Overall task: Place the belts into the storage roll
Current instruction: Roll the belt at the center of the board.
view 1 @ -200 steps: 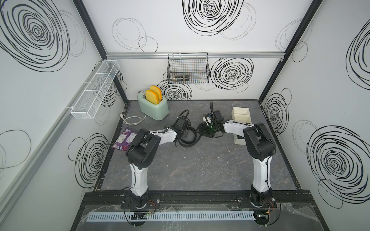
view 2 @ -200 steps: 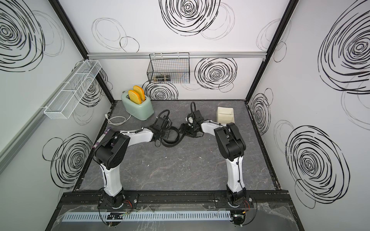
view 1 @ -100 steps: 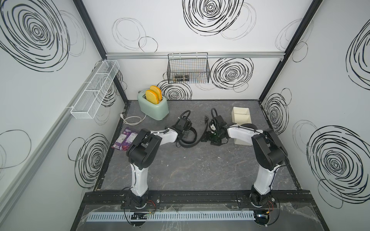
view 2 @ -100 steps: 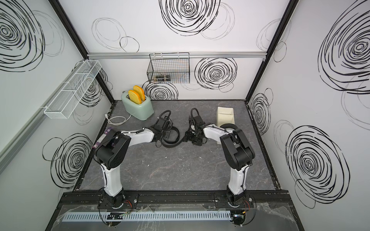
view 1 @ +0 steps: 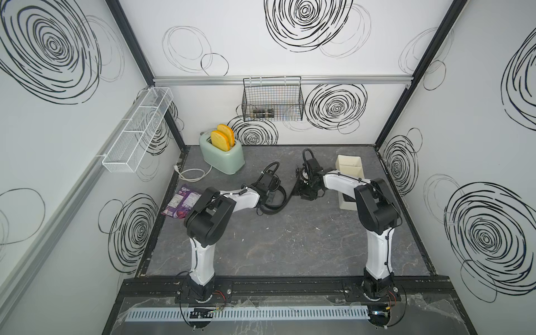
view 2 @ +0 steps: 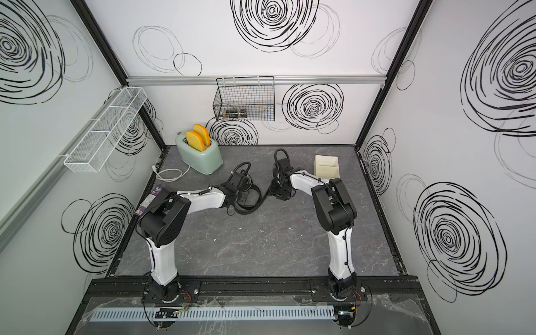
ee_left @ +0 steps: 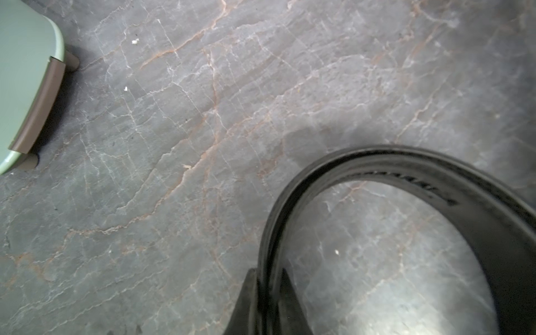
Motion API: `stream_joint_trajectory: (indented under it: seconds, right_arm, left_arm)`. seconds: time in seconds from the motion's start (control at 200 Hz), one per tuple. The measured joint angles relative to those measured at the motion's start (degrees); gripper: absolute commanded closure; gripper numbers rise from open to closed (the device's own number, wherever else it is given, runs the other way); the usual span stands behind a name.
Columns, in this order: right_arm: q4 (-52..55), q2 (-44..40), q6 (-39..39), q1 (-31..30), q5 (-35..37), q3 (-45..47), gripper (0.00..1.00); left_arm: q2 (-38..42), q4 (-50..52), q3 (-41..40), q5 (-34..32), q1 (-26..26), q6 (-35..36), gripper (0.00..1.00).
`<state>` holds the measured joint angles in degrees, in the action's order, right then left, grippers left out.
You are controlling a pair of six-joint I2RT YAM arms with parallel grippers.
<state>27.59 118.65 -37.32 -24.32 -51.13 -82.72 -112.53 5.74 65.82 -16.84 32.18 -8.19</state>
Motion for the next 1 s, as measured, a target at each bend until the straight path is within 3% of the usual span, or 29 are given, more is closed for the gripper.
stream_joint_trajectory:
  seconds: [0.23, 0.485, 0.596, 0.826, 1.001]
  right_arm:
    - [1.64, 1.36, 2.73, 1.75, -0.37, -2.34, 0.52]
    - [4.17, 3.69, 8.20, 2.29, -2.34, -6.56, 0.42]
    - [4.61, 0.00, 8.87, 2.69, -1.49, -2.08, 0.36]
    - [3.89, -14.75, 4.83, 1.29, -1.27, 10.21, 0.35]
    - [2.16, -14.93, 2.49, -4.24, -1.97, 10.08, 0.35]
  left_arm:
    - [0.57, -0.04, -0.96, -1.03, 2.03, 0.09, 1.00]
    - [0.74, -1.20, -1.75, -1.64, 2.43, 0.09, 1.00]
    - [0.81, -1.18, -1.77, -1.64, 2.49, 0.09, 1.00]
    - [1.25, 0.13, -1.86, -1.66, 4.17, 0.07, 1.00]
    - [1.33, 0.55, -1.86, -1.88, 6.03, 0.07, 1.00]
